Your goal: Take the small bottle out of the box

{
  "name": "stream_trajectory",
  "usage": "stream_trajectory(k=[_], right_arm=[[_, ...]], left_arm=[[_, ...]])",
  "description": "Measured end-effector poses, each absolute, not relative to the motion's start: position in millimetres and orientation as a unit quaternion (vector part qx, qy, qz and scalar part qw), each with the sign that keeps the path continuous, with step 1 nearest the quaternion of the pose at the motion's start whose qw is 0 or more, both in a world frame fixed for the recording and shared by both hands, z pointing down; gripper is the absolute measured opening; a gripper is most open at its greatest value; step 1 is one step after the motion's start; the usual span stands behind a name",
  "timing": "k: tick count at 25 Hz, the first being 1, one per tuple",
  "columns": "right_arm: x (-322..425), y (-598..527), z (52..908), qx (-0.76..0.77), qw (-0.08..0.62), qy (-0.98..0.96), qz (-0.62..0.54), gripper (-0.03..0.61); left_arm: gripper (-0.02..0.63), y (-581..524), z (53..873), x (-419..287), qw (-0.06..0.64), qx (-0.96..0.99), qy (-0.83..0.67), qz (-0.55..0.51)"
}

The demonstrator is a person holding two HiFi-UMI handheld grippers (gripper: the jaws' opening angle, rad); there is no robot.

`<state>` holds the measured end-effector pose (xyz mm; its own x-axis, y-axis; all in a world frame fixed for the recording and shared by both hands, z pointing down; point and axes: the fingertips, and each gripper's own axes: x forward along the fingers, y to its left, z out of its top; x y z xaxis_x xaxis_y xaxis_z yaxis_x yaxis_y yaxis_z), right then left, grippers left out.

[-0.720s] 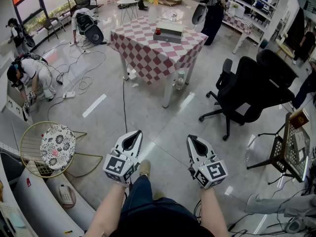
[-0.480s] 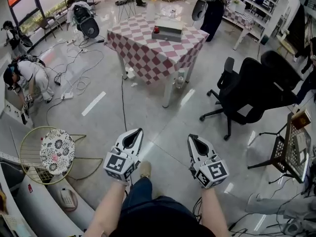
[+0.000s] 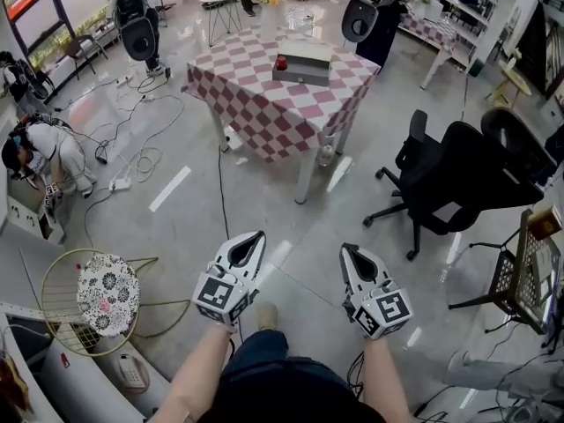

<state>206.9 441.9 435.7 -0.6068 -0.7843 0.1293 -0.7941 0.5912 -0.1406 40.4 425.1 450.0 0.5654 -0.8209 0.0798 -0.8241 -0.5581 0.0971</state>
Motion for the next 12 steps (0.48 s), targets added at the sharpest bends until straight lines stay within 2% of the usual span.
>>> stream_trajectory(k=[12], right_arm=[[173.1,350.8,437.0,0.458,0.018,-0.884,0.091,0.003]], left_arm=[[0.003,325.7,442.1,8.4,0.062,0.893,-0.445,0.008]])
